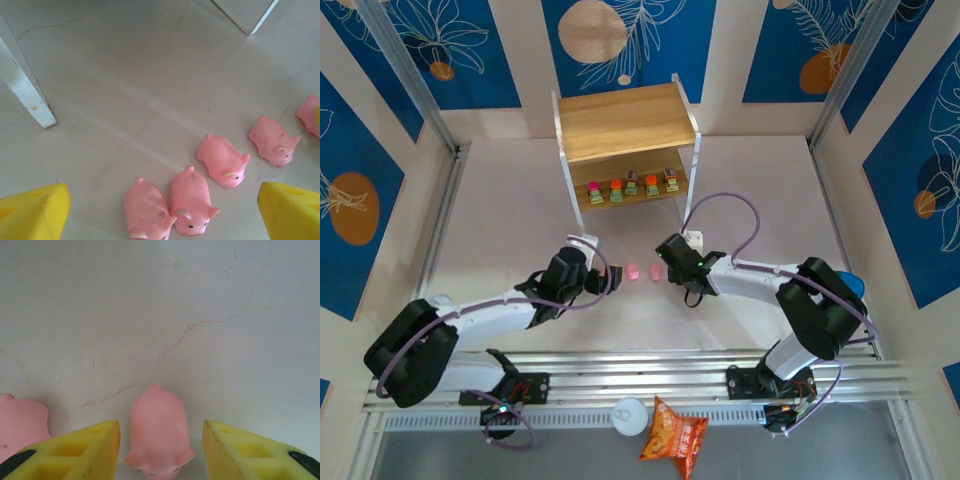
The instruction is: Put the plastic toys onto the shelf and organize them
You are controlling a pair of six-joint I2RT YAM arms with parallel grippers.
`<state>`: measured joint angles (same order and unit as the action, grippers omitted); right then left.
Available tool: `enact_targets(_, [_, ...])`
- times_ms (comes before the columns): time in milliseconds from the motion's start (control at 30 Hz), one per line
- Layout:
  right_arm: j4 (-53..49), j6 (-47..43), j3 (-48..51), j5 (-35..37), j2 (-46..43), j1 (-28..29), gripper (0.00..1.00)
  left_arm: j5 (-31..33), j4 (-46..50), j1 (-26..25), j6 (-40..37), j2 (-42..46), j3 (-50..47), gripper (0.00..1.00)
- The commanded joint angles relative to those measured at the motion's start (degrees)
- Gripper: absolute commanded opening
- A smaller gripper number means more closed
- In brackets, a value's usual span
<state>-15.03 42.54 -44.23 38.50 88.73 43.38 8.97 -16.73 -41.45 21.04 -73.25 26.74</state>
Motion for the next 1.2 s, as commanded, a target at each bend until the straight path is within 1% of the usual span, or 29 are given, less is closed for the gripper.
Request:
enact_targets(0, [-0.50, 0.43, 0.81, -0.53, 0.37, -0.05, 0.48, -1.15, 0.32, -0.35, 0.01, -0.48, 1.38, 0.96])
enact_targets(433, [0.33, 1.03, 1.06, -0.71, 2.50, 0.33, 0.46, -1.33, 0.30, -0.33, 0.07, -0.73, 1.46, 0.96])
enact_targets(600, [0.63, 0.79, 0.85, -0.88, 2.81, 0.31, 0.42, -1.24, 0.30, -0.34, -0.04, -0.55, 1.47, 0.96])
enact_targets(733, [0.45, 0.35, 0.33, -0.63, 2.70, 0.31, 0.36, -1.37, 0.21, -0.30, 0.06, -0.71, 1.39, 0.96])
enact_targets(900, [-1.17, -0.51, -0.48, -0.19, 0.76, 0.55, 0.34, -1.41, 0.11, -0.38, -0.03, -0.91, 1.55, 0.96])
enact_targets(1167, [-6.72, -2.69, -2.52, 0.68, -5.63, 1.18, 0.33, -1.97, -0.28, -0.32, 0.15, -1.52, 1.73, 0.96])
